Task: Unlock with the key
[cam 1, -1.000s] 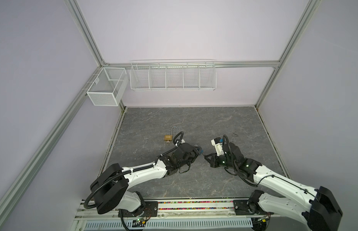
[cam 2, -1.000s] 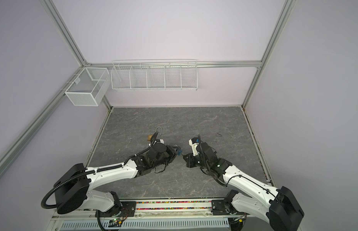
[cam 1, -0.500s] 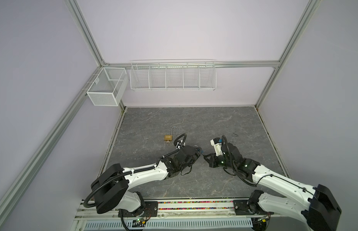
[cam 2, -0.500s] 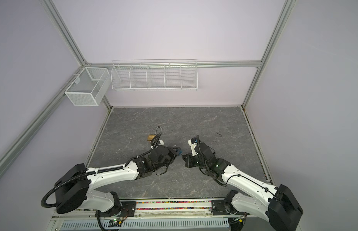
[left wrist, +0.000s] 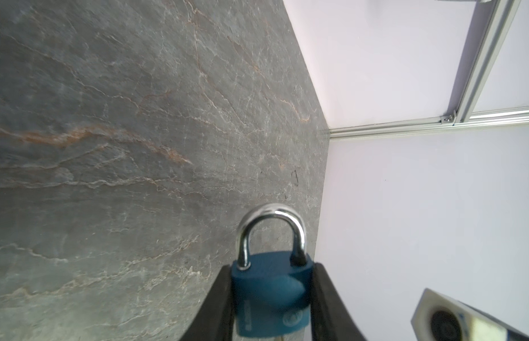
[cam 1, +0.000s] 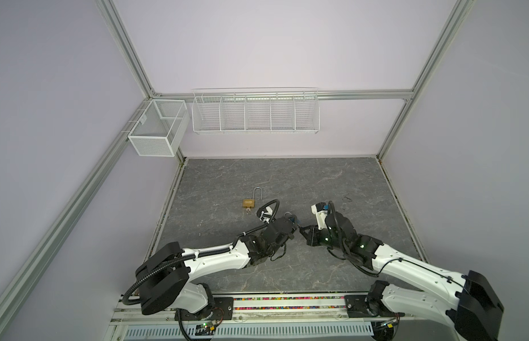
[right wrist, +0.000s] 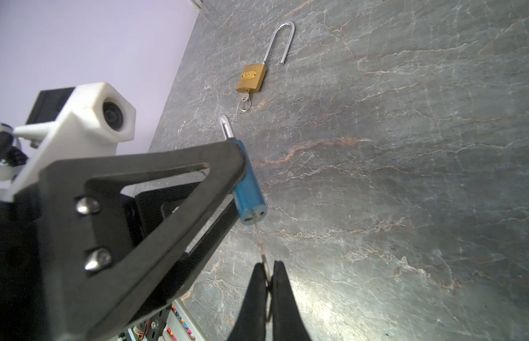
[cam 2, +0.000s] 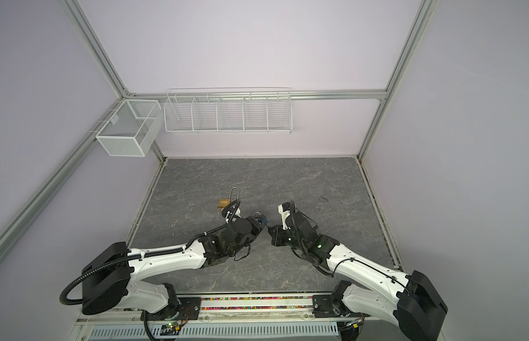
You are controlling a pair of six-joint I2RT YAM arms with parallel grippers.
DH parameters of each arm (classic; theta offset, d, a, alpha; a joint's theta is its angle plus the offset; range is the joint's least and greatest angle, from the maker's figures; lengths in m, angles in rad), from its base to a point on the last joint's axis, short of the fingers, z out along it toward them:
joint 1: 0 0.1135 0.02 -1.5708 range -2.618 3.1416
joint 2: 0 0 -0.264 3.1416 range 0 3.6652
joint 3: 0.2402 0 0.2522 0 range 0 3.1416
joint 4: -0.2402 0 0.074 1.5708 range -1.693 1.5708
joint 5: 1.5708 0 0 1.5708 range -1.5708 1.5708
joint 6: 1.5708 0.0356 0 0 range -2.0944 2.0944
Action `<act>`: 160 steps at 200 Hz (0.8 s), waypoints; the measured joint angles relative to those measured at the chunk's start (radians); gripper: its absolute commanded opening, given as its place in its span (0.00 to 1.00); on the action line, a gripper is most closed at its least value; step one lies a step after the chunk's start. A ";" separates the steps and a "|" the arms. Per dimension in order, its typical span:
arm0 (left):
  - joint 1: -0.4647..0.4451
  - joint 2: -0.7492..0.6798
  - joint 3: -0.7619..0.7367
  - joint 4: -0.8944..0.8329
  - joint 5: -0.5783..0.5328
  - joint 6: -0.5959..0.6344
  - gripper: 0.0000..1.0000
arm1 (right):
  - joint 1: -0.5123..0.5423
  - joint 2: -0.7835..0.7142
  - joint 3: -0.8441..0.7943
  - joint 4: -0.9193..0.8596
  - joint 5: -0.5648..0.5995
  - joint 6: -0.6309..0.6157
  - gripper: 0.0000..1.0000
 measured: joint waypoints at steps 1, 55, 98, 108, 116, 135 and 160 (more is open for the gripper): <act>0.000 0.000 0.000 0.001 -0.001 0.000 0.00 | 0.001 0.000 0.000 0.000 0.002 0.002 0.06; -0.005 0.002 0.000 0.043 -0.040 0.007 0.00 | 0.014 0.000 0.001 0.029 0.044 0.015 0.06; -0.014 0.004 -0.003 0.053 -0.050 0.011 0.00 | 0.016 -0.005 0.023 -0.017 0.055 0.015 0.06; -0.018 0.004 -0.003 0.055 -0.057 0.018 0.00 | 0.016 -0.003 0.034 -0.036 0.055 0.014 0.06; -0.021 0.004 -0.003 0.055 -0.064 0.024 0.00 | 0.016 0.000 0.047 -0.055 0.052 0.014 0.06; -0.025 0.004 -0.003 0.052 -0.082 0.037 0.00 | 0.016 0.012 0.060 -0.068 0.045 0.014 0.06; -0.028 0.004 -0.021 0.072 -0.088 0.048 0.00 | 0.016 0.016 0.056 -0.067 0.035 0.016 0.06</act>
